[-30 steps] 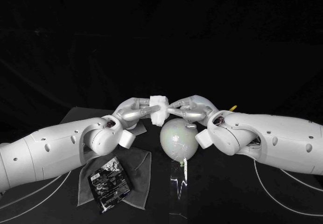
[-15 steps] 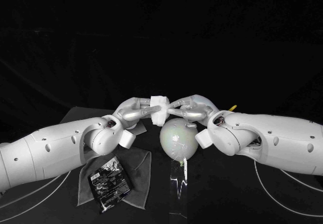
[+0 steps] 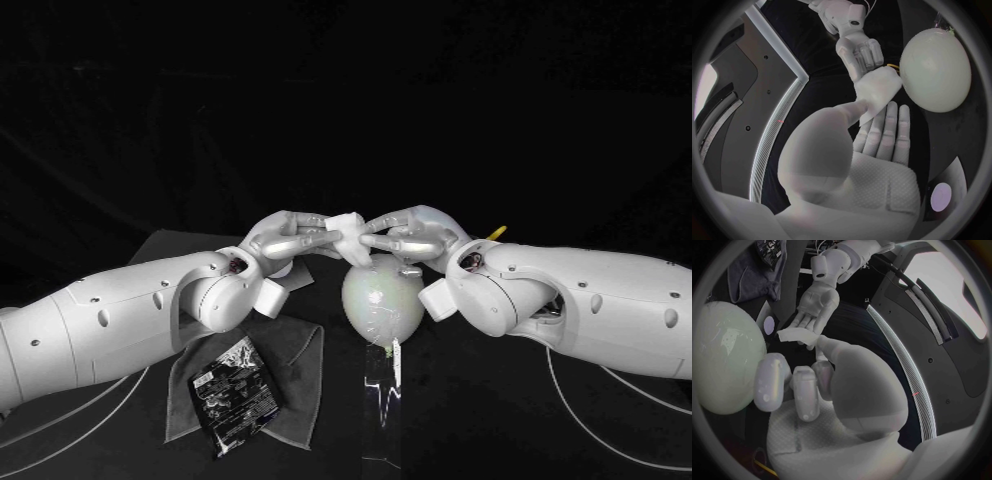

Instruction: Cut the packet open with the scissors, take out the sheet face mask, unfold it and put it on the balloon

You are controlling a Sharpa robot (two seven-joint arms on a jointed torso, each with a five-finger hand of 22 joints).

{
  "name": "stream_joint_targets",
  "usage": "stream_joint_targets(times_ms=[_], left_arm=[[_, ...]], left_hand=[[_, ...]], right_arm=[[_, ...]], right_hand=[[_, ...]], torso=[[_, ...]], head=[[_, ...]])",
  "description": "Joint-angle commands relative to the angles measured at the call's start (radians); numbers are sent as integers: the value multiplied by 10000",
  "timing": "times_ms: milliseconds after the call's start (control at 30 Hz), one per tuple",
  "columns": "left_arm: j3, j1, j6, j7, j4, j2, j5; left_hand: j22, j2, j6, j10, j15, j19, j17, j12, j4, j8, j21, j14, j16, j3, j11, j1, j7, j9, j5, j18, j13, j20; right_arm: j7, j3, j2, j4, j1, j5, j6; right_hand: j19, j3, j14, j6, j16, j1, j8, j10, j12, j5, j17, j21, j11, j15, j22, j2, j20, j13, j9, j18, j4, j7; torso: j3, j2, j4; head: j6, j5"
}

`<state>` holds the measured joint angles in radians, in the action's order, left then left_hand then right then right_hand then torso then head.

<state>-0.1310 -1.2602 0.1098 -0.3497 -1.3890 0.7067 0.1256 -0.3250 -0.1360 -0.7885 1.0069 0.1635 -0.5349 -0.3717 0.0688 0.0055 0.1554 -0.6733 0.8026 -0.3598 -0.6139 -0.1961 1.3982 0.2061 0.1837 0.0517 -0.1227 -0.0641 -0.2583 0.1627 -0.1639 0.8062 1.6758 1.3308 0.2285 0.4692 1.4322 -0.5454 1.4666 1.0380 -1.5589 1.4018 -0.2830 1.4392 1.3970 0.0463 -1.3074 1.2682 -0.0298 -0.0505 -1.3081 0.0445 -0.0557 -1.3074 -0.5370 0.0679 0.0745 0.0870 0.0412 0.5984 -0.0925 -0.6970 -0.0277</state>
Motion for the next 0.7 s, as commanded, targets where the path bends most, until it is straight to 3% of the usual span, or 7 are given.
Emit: stream_joint_targets(times_ms=[33, 300, 533, 700], left_arm=[[12, -8, 648, 452, 70, -52, 188], [12, -8, 971, 760, 149, -61, 275], [11, -9, 1332, 838, 166, 61, 281], [11, -6, 1831, 649, 34, 327, 242]], left_hand=[[207, -81, 211, -286, 112, 103, -33, 6, 20, -87, 312, -368, -9, 70, -104, -65, 499, -37, -40, 82, -15, -112], [671, -221, 307, -643, 235, 32, -125, 199, 143, -94, 953, -993, -322, 208, -211, -102, 615, -23, -35, -73, -48, -299], [1045, -401, 753, -1132, 345, -19, -174, 293, 288, -214, 1478, -1473, -608, 517, -332, -155, 722, -92, -33, -20, -45, -321], [1246, -418, 749, -1280, 358, -22, -211, 439, 390, -200, 1765, -1579, -837, 689, -349, -145, 740, -67, -34, 52, -74, -321]], right_arm=[[180, 6, 24, 65, -6, -241, -65], [177, 8, 71, 87, -6, -380, -40], [154, 9, 109, 53, -6, -452, 27], [147, 9, 145, 28, -6, -497, 123]], right_hand=[[36, -58, 975, -8, -38, -100, -483, 276, 36, 25, -2350, 32, 247, -54, -1801, -6, 17, -997, -442, -56, 29, -55], [35, -127, 978, -13, -41, -166, -518, 297, 61, 24, -2360, 34, 250, -56, -1800, 12, 20, -1030, -461, -56, -13, -58], [34, -148, 978, -12, -41, -187, -530, 308, 76, 24, -2361, 34, 251, -57, -1800, 19, 21, -1047, -467, -56, -27, -61], [43, -194, 981, -14, -45, -229, -553, 312, 77, 24, -2374, 56, 254, -59, -1806, 28, 23, -1053, -479, -60, -56, -64]], torso=[[2, 2, 6], [1, 5, -4], [3, -2, -4], [9, 6, -2]], head=[[3, -10], [-2, -32], [1, -68], [31, -90]])
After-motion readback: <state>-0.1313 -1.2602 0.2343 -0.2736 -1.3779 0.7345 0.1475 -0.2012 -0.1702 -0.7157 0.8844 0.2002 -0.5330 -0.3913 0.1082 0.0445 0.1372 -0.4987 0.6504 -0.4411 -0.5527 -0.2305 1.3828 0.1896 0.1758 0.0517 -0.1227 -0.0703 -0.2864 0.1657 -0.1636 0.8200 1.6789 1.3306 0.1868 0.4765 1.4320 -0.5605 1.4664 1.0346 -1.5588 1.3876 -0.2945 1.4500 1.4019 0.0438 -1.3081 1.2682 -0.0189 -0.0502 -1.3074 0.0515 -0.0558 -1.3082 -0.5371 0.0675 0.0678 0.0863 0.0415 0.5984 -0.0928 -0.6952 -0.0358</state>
